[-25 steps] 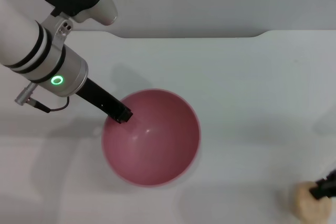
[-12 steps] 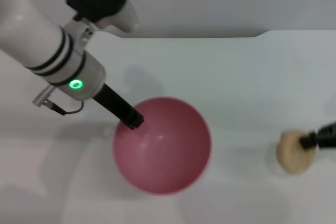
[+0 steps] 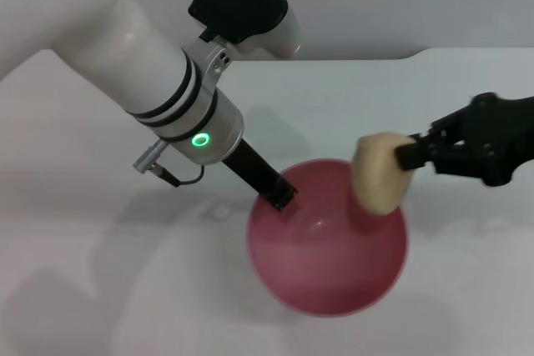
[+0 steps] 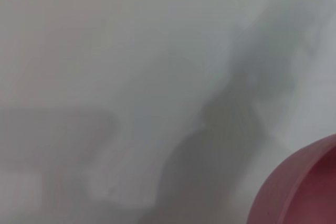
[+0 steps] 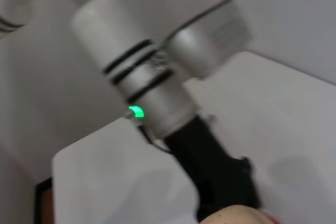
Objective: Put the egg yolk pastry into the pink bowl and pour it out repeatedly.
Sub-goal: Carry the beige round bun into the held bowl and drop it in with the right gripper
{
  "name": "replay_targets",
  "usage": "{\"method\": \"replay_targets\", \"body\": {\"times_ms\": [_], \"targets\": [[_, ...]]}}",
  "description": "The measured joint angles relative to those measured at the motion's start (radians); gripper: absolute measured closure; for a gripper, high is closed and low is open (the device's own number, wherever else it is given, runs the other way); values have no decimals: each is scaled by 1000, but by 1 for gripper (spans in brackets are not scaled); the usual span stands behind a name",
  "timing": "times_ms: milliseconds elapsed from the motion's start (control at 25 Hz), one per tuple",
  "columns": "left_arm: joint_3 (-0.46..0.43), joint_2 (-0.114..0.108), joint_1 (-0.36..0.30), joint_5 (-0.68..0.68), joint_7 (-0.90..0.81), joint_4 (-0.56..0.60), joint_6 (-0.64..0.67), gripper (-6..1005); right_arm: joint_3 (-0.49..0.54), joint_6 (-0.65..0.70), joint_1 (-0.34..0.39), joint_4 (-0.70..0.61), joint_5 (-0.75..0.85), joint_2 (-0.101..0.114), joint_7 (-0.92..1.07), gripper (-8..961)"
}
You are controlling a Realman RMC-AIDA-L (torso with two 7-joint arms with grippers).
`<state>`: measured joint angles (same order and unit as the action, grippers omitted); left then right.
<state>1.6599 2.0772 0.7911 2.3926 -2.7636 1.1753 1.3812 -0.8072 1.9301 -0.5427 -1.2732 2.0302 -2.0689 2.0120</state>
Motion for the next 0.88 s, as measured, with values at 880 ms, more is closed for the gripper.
{"method": "replay_targets", "body": {"times_ms": [880], "targets": [[27,-2,-8,-9,-4,-39,-29,989,-172,-171,27,-2,-22,-5,17,596]]}}
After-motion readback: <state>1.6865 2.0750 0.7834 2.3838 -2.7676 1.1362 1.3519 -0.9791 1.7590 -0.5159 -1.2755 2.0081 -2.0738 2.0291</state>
